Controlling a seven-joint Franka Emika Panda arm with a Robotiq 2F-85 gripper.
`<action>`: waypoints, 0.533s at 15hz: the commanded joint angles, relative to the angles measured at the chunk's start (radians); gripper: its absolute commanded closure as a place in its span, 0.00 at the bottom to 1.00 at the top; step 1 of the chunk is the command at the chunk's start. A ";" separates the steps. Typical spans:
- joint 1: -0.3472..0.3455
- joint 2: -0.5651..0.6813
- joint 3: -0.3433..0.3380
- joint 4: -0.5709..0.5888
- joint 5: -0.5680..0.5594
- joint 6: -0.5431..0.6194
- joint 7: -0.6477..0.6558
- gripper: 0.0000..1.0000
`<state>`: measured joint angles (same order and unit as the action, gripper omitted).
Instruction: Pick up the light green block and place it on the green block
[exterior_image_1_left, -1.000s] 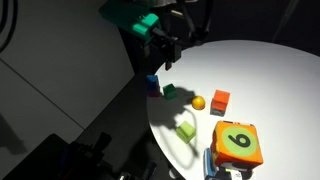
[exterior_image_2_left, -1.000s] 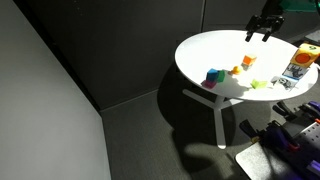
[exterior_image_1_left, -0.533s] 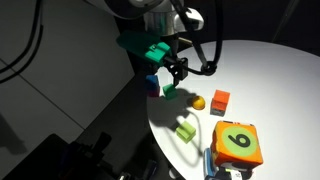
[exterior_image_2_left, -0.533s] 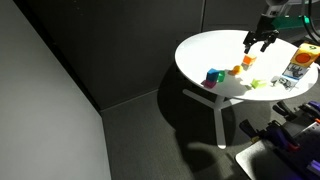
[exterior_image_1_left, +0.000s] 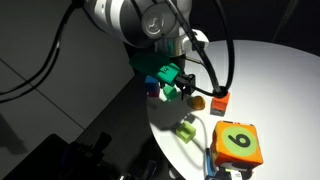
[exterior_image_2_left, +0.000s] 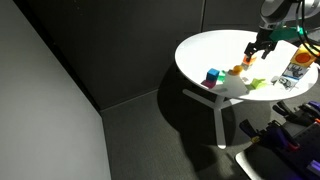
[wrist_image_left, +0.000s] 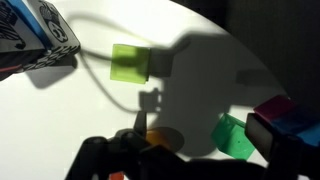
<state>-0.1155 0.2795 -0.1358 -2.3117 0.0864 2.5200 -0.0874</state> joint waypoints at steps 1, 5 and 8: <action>-0.025 0.037 0.000 0.002 -0.015 0.035 0.007 0.00; -0.030 0.093 -0.015 0.000 -0.012 0.106 0.068 0.00; -0.037 0.127 -0.018 -0.004 -0.012 0.143 0.070 0.00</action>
<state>-0.1407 0.3850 -0.1540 -2.3118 0.0863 2.6287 -0.0391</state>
